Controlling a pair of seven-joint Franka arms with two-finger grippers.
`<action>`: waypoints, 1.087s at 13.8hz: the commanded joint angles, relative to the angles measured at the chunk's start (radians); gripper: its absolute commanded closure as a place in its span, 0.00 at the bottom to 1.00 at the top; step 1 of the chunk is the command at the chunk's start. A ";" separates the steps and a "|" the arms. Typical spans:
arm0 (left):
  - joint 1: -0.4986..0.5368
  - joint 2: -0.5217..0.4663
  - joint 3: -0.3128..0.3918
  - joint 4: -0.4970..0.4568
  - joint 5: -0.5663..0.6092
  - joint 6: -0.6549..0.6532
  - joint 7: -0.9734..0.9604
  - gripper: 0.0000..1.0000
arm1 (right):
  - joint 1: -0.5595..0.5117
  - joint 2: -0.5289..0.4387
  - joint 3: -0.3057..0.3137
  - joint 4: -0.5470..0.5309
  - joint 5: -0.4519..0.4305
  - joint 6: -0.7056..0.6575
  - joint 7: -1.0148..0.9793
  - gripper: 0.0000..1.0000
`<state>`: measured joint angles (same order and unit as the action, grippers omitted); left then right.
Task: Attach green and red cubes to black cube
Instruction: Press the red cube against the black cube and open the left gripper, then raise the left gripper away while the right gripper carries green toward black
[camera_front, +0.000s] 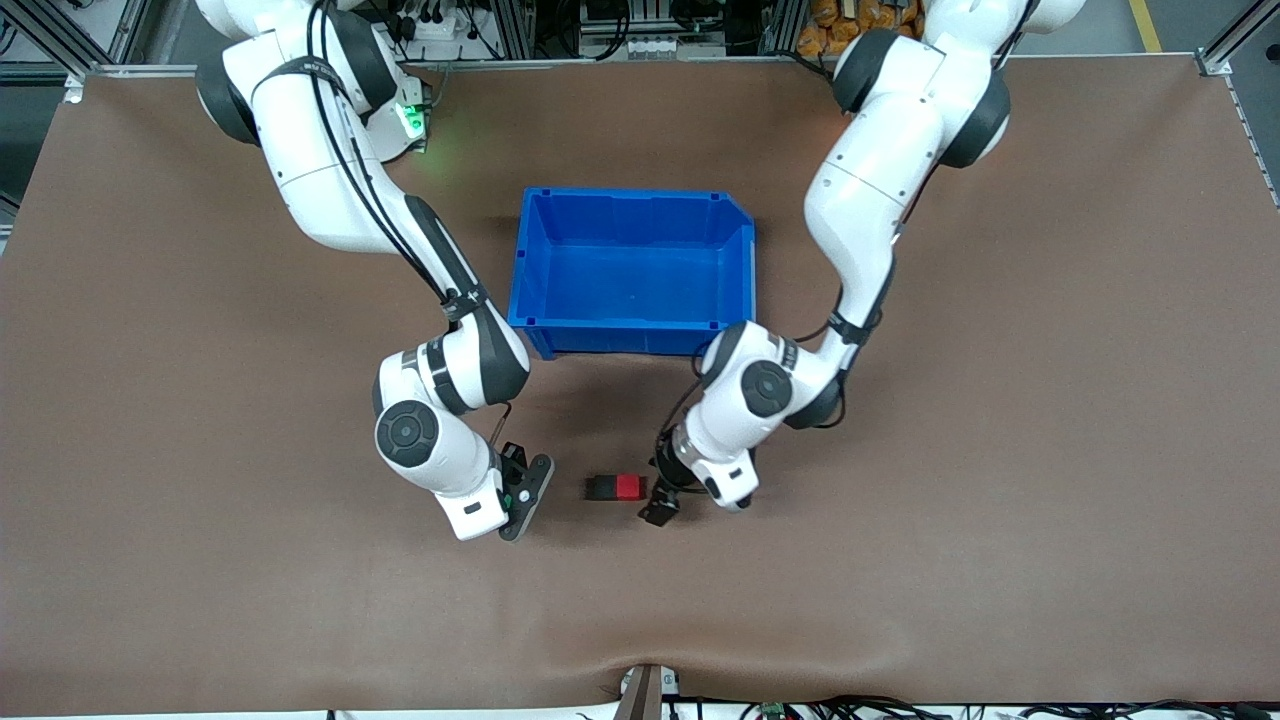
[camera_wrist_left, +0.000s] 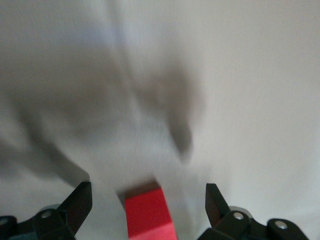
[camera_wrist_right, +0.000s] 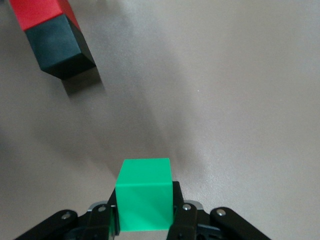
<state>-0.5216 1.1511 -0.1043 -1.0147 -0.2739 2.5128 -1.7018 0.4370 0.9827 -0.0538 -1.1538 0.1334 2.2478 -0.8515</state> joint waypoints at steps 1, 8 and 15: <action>0.038 -0.047 -0.020 0.001 -0.021 -0.103 0.010 0.00 | 0.040 0.021 -0.011 0.039 -0.073 -0.008 0.029 1.00; 0.146 -0.185 -0.020 0.002 -0.010 -0.343 0.069 0.00 | 0.085 0.047 -0.012 0.040 -0.083 0.074 0.035 1.00; 0.182 -0.290 0.001 0.001 0.174 -0.517 0.335 0.00 | 0.111 0.060 -0.012 0.045 -0.083 0.081 0.086 1.00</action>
<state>-0.3548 0.9089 -0.1077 -0.9939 -0.1314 2.0468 -1.4278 0.5382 1.0210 -0.0561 -1.1450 0.0706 2.3328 -0.7936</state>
